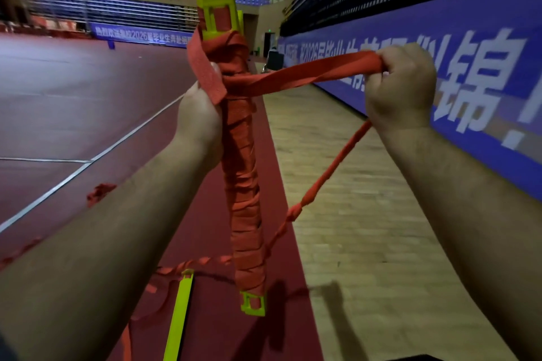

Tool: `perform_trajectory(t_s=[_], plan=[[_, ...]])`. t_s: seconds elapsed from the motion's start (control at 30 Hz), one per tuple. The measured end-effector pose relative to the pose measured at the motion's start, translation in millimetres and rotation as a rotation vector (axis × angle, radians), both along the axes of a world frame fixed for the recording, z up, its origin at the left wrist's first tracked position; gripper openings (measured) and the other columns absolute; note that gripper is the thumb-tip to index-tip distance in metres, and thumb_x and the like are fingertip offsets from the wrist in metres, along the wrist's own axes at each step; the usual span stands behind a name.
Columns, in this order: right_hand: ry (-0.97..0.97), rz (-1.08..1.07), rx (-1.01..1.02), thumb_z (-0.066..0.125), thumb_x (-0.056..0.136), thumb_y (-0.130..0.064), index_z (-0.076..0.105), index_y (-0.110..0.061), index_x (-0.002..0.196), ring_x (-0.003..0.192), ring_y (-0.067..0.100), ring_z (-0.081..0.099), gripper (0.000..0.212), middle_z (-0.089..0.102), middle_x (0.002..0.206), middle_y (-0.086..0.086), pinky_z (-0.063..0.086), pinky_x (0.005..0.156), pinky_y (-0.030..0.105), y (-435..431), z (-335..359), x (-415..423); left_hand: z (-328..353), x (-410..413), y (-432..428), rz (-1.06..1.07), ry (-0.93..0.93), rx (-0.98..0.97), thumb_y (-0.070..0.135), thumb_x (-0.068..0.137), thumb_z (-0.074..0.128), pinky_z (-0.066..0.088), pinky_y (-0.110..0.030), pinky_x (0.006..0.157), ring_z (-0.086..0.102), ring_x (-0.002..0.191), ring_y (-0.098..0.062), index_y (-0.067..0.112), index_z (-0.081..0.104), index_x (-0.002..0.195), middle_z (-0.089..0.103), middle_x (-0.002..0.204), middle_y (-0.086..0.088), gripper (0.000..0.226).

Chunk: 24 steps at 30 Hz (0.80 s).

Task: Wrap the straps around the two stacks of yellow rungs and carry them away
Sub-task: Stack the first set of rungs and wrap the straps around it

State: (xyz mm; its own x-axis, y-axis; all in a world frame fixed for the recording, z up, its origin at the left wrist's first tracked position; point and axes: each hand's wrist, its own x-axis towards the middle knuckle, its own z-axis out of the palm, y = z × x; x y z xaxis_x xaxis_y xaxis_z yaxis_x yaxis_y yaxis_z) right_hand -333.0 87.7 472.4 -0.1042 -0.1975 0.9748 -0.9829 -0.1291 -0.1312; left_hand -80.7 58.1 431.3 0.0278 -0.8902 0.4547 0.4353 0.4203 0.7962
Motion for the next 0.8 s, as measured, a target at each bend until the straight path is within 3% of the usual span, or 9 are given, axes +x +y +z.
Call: perform_trajectory(t_s=[0.13,0.23,0.3,0.4,0.53,0.6,0.67,0.73,0.8], plan=[[-0.092,-0.169,0.648,0.053,0.093,-0.028,0.057,-0.021,0.079,0.072,0.022,0.051,0.017,0.057,0.080,0.001,0.034,0.063,0.030,16,-31,-2,-18,-10,4,-0.006,-0.006,0.061,0.042,0.104,0.045,0.056,-0.040,0.070,0.067,0.072,-0.027,0.016,0.068,0.099,0.072,0.080,-0.008,0.035],[-0.274,0.073,1.295,0.059,0.096,-0.040,0.067,-0.022,0.083,0.058,0.016,0.060,0.024,0.065,0.069,0.001,0.049,0.055,0.025,32,-95,8,-42,-12,4,-0.027,0.052,0.160,0.040,0.101,0.051,0.055,-0.037,0.074,0.068,0.072,-0.020,0.017,0.069,0.097,0.072,0.081,-0.002,0.030],[-0.234,0.249,1.553,0.061,0.097,-0.038,0.070,-0.018,0.083,0.061,0.018,0.066,0.026,0.069,0.069,0.006,0.054,0.060,0.026,43,-149,16,-58,-11,4,-0.032,0.050,0.235,0.042,0.100,0.054,0.054,-0.037,0.076,0.068,0.073,-0.019,0.018,0.069,0.096,0.072,0.081,-0.001,0.029],[-0.128,0.239,1.760,0.059,0.095,-0.038,0.073,-0.011,0.090,0.082,0.026,0.071,0.030,0.075,0.086,0.013,0.057,0.077,0.033,63,-217,29,-68,-8,7,-0.067,0.104,0.308,0.047,0.099,0.053,0.056,-0.045,0.081,0.068,0.080,-0.029,0.016,0.067,0.101,0.071,0.087,-0.011,0.034],[0.156,0.038,1.852,0.042,0.104,-0.039,0.066,-0.006,0.118,0.112,0.033,0.060,0.043,0.066,0.119,0.017,0.043,0.090,0.031,72,-253,38,-68,4,11,-0.139,0.095,0.306,0.045,0.105,0.040,0.061,-0.039,0.067,0.070,0.066,-0.024,0.013,0.063,0.106,0.071,0.070,-0.007,0.040],[0.188,-0.050,1.900,0.031,0.107,-0.039,0.060,-0.002,0.127,0.092,0.028,0.065,0.051,0.067,0.117,0.020,0.048,0.087,0.035,67,-256,36,-73,11,12,-0.160,0.069,0.310,0.043,0.105,0.039,0.062,-0.039,0.068,0.070,0.064,-0.022,0.013,0.062,0.106,0.071,0.068,-0.005,0.037],[-0.149,0.065,2.035,0.032,0.108,-0.036,0.059,-0.001,0.126,0.053,0.020,0.059,0.048,0.069,0.085,0.018,0.053,0.059,0.032,59,-255,28,-80,18,11,-0.158,0.042,0.314,0.041,0.105,0.040,0.063,-0.040,0.071,0.070,0.064,-0.020,0.013,0.062,0.105,0.072,0.069,-0.004,0.036],[-0.448,0.259,2.224,0.040,0.107,-0.031,0.063,-0.010,0.114,0.048,0.017,0.064,0.032,0.068,0.075,0.011,0.054,0.049,0.027,54,-260,27,-88,24,9,-0.148,0.000,0.306,0.043,0.104,0.042,0.062,-0.040,0.071,0.071,0.066,-0.021,0.010,0.063,0.109,0.072,0.072,-0.004,0.039],[-0.358,0.390,2.470,0.041,0.107,-0.024,0.064,-0.022,0.100,0.055,0.014,0.070,0.024,0.067,0.085,0.006,0.057,0.051,0.025,54,-274,32,-96,29,6,-0.124,-0.015,0.315,0.044,0.104,0.041,0.061,-0.038,0.068,0.071,0.067,-0.020,0.007,0.061,0.113,0.072,0.073,-0.004,0.043]])
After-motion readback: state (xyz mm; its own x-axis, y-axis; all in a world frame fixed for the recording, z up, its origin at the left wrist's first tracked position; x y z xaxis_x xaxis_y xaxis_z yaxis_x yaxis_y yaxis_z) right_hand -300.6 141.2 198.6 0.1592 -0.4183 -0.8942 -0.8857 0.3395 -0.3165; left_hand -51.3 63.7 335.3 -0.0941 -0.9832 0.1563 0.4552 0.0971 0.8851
